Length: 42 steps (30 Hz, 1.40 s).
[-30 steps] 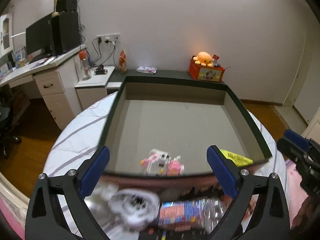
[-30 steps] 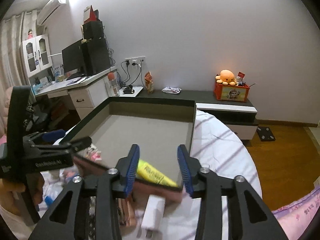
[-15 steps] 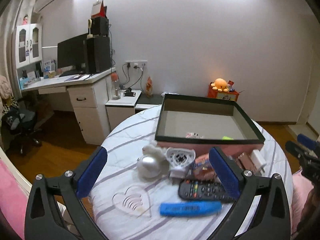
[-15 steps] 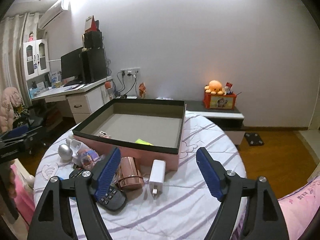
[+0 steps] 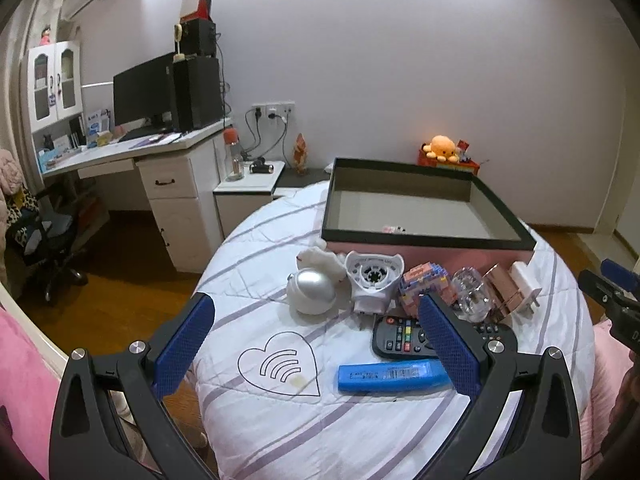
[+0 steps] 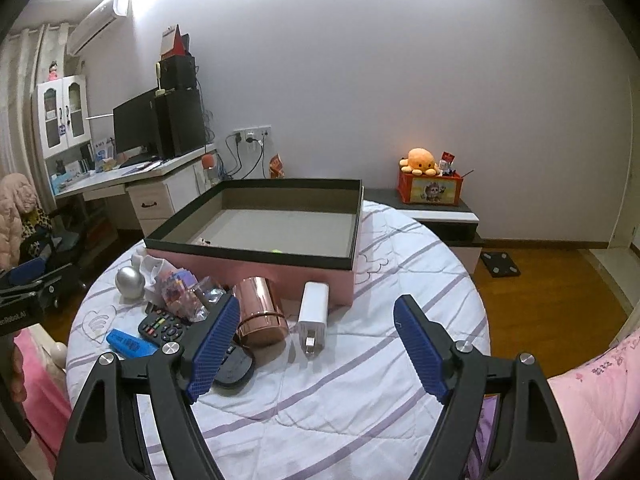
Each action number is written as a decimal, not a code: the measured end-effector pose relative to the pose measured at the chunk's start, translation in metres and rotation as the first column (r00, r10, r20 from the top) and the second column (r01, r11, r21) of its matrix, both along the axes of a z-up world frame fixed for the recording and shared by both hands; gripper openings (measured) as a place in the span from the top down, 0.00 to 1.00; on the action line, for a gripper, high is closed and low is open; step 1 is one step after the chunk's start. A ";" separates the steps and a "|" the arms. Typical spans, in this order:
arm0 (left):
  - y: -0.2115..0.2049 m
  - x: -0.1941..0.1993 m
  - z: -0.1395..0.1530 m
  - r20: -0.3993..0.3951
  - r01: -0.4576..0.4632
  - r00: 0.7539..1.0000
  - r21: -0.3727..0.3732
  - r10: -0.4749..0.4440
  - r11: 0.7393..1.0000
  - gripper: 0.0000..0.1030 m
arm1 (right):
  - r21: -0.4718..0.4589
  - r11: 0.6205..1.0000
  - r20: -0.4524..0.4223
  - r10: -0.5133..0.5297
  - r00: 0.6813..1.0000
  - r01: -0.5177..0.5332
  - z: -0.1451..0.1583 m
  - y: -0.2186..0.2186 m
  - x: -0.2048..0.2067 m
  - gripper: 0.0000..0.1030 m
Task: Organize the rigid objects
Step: 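Grasp the white charger with the right gripper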
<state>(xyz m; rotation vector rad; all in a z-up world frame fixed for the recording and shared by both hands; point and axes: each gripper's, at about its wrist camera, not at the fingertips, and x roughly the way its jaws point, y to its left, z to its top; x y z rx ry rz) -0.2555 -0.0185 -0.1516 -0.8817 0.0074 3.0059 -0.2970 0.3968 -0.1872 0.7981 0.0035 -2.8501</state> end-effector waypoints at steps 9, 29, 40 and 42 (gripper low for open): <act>-0.007 -0.024 -0.023 0.076 -0.008 0.997 0.006 0.008 1.000 0.00 | 0.030 0.999 0.125 -0.031 0.992 0.028 -0.037 -0.001 -0.034 0.22; -0.025 -0.077 -0.052 0.182 -0.036 0.983 0.003 0.034 0.999 0.00 | 0.019 0.998 0.276 0.051 0.960 -0.058 -0.066 -0.011 -0.090 0.69; -0.023 -0.109 -0.066 0.235 0.003 0.972 -0.037 0.006 0.999 0.06 | 0.053 0.996 0.313 0.047 0.949 -0.067 -0.069 -0.017 -0.099 0.70; -0.021 -0.113 -0.068 0.241 0.017 0.970 -0.036 -0.008 0.999 0.11 | 0.054 0.996 0.315 0.047 0.948 -0.067 -0.069 -0.016 -0.100 0.70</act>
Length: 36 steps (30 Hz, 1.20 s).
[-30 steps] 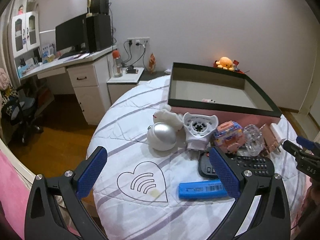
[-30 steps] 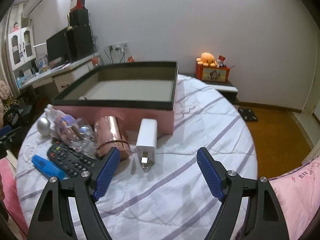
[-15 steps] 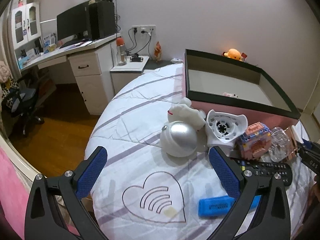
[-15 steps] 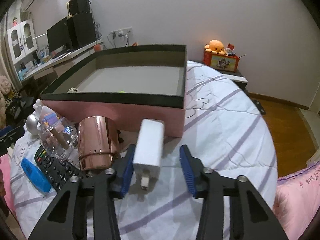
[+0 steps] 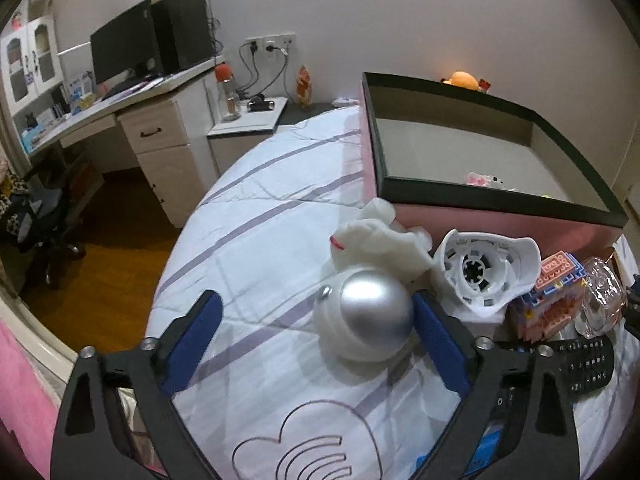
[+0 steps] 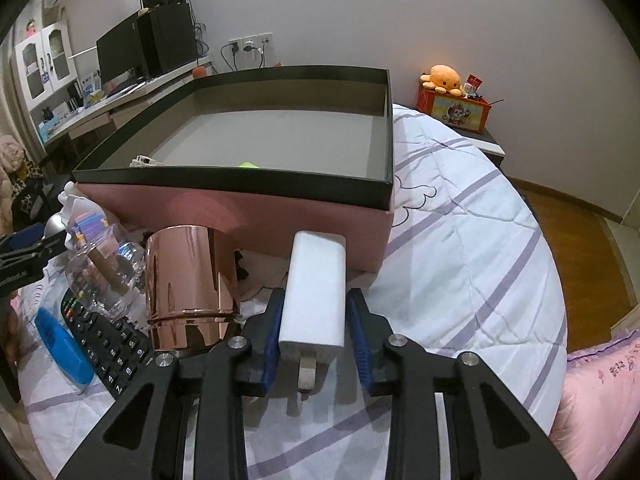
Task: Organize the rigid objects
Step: 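Grasp the white charger with the right gripper, then grasp the silver-white ball toy with the left gripper while the right gripper holds the charger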
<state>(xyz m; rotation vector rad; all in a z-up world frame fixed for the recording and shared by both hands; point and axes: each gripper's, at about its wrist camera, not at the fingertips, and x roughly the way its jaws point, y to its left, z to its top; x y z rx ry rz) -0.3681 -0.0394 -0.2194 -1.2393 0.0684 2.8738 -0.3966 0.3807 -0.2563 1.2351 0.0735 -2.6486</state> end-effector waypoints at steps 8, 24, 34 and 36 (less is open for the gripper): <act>0.011 -0.007 -0.006 0.041 0.068 0.997 -0.002 -0.067 0.998 0.50 | -0.006 1.000 0.007 0.003 1.000 -0.003 -0.001 0.001 -0.004 0.70; 0.001 0.034 0.015 0.008 0.065 0.998 0.021 -0.065 0.998 0.53 | -0.065 0.998 -0.041 0.019 0.999 -0.022 0.010 0.005 0.021 0.77; 0.009 0.072 0.035 -0.029 0.111 0.994 0.060 -0.109 0.992 0.53 | -0.091 0.995 -0.084 0.038 0.996 -0.045 0.028 0.007 0.051 0.77; 0.012 0.077 0.038 -0.034 0.117 0.993 0.061 -0.115 0.991 0.53 | -0.097 0.994 -0.087 0.039 0.995 -0.047 0.030 0.008 0.056 0.77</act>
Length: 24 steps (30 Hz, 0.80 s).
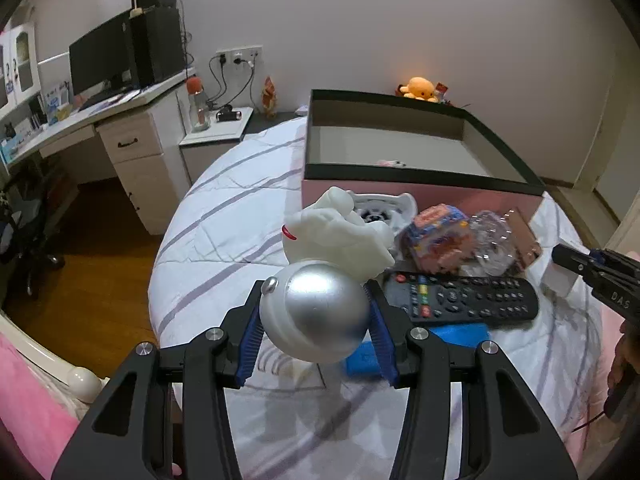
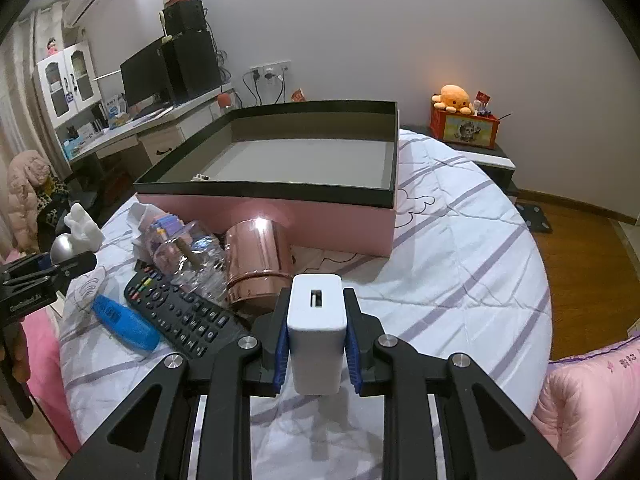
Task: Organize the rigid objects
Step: 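Grasp the silver-white ball toy with the left gripper while the right gripper holds the charger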
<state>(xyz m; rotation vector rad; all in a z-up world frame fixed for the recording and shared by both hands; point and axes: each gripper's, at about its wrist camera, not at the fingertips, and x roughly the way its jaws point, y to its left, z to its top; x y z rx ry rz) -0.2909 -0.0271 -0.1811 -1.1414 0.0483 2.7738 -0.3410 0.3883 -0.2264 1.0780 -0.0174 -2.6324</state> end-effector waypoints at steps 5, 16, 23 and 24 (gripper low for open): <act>0.008 0.012 0.008 -0.016 0.028 0.999 0.010 -0.028 1.000 0.53 | -0.007 1.000 -0.008 0.008 1.000 -0.009 0.003 -0.002 0.009 0.77; 0.030 0.030 0.020 -0.037 0.088 0.996 0.022 -0.087 0.996 0.53 | -0.019 0.999 -0.020 0.028 0.999 -0.028 0.009 -0.004 0.024 0.77; 0.039 0.036 0.023 -0.050 0.113 0.992 0.023 -0.112 0.993 0.53 | -0.032 0.998 -0.039 0.052 0.998 -0.053 0.017 -0.009 0.030 0.77; 0.040 0.036 0.023 -0.050 0.117 0.992 0.025 -0.116 0.993 0.53 | -0.032 0.998 -0.041 0.055 0.998 -0.056 0.018 -0.010 0.030 0.77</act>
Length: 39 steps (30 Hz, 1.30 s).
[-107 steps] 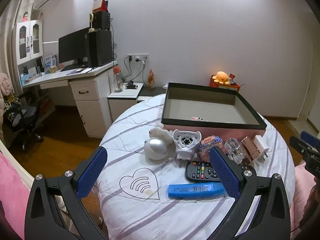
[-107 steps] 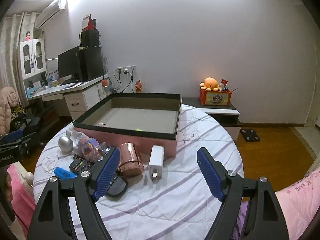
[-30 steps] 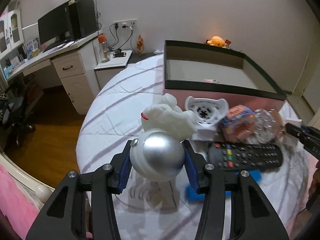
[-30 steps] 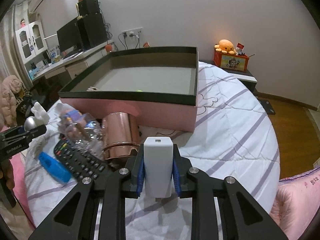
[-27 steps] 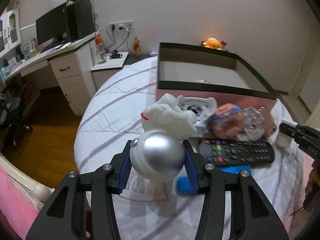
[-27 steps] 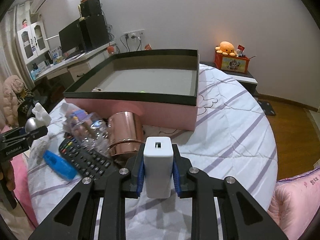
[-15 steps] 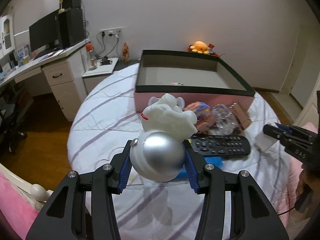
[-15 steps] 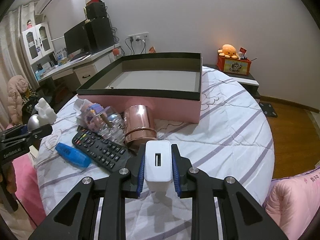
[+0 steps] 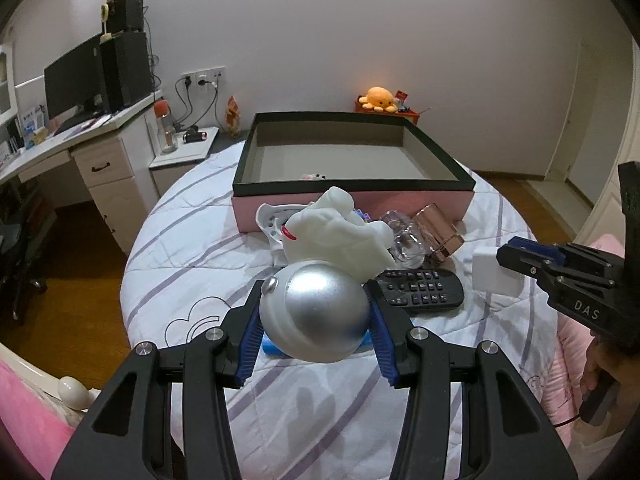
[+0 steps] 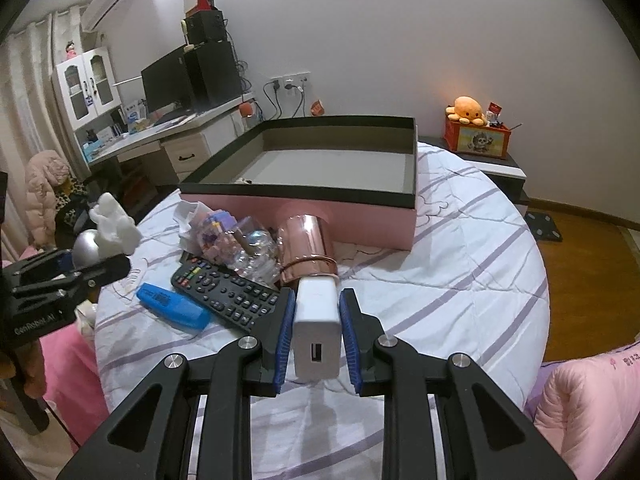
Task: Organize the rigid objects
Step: 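Grasp the silver-white ball toy with the left gripper while the right gripper holds the charger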
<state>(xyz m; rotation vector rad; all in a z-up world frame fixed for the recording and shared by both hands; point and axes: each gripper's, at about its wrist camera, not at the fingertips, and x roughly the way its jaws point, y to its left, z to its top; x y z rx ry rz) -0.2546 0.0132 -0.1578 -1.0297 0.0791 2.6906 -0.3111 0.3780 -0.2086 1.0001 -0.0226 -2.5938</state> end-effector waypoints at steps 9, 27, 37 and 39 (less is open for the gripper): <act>0.008 0.004 0.012 -0.033 0.036 0.999 0.026 -0.035 0.999 0.53 | -0.007 1.000 -0.003 0.029 1.000 -0.030 0.001 -0.006 -0.003 0.77; 0.025 -0.023 0.013 -0.029 0.074 0.997 0.018 -0.074 0.997 0.53 | 0.045 0.997 0.030 0.066 0.997 -0.068 -0.008 -0.009 -0.023 0.77; 0.022 -0.023 0.010 -0.020 0.068 0.998 0.030 -0.067 0.997 0.53 | 0.058 0.995 0.125 0.070 0.990 -0.077 -0.040 -0.005 -0.024 0.77; 0.022 -0.023 0.009 -0.019 0.065 0.998 0.029 -0.065 0.997 0.53 | 0.053 0.996 0.113 0.063 0.992 -0.070 -0.042 -0.005 -0.022 0.77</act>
